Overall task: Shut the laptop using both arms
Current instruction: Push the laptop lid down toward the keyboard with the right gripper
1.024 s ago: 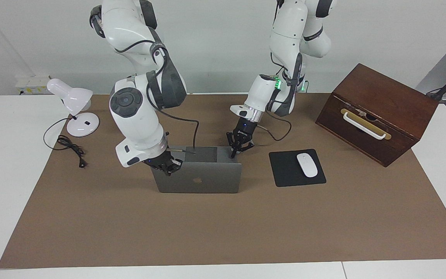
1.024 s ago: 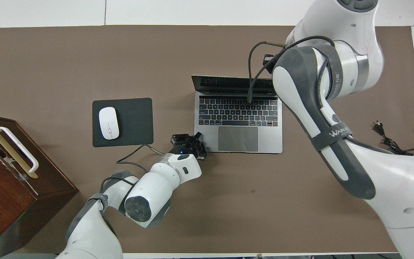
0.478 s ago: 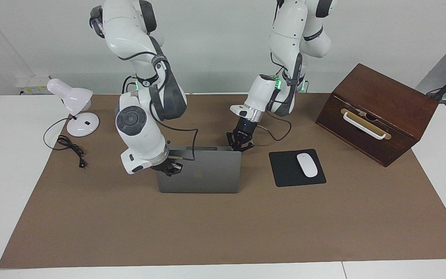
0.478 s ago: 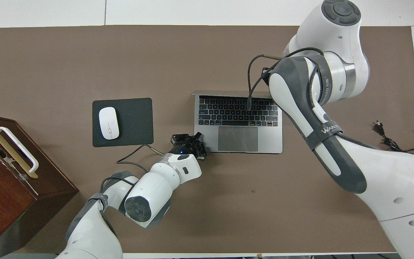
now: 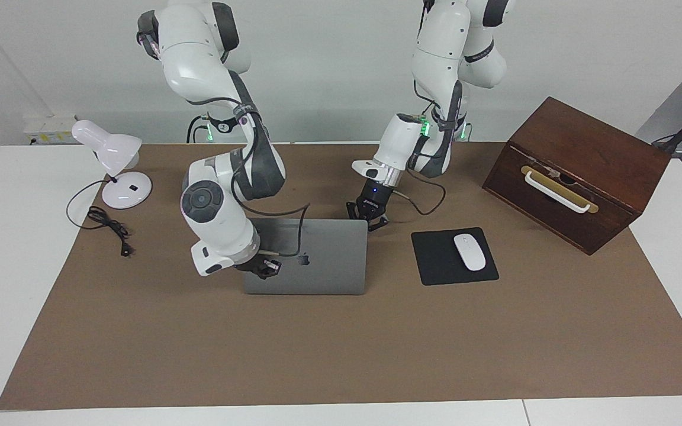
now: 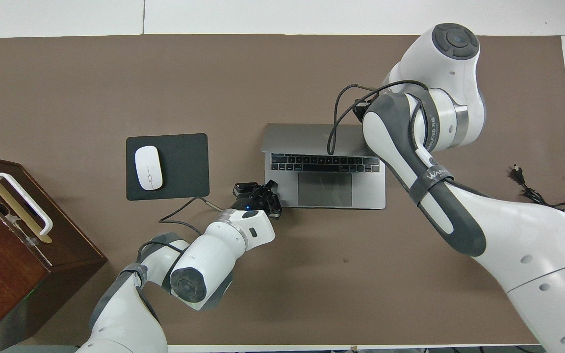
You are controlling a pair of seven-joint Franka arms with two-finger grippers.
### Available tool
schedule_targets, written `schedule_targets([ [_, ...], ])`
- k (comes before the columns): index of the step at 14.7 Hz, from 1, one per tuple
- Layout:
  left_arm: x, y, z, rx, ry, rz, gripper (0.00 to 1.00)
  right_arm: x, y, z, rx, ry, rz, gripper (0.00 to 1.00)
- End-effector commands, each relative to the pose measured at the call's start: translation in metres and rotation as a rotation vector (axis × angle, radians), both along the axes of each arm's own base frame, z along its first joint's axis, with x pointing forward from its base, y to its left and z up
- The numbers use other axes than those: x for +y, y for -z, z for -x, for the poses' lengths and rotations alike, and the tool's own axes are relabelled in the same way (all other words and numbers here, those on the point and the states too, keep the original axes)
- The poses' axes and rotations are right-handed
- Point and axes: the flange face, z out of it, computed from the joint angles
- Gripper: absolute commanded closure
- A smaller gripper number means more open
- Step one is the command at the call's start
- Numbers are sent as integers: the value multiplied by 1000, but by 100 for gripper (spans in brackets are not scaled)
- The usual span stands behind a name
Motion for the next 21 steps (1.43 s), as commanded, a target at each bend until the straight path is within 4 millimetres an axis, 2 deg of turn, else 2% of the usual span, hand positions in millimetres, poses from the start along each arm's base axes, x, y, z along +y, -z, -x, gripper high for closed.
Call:
schedule_targets([
  [1, 15, 37, 21, 72, 14, -80, 100, 0, 16, 7, 25, -4, -24, 100],
  [4, 16, 37, 20, 72, 13, -79, 100, 1, 28, 10, 16, 7, -33, 100],
  [21, 17, 37, 19, 70, 12, -82, 100, -2, 32, 11, 13, 14, -32, 100],
])
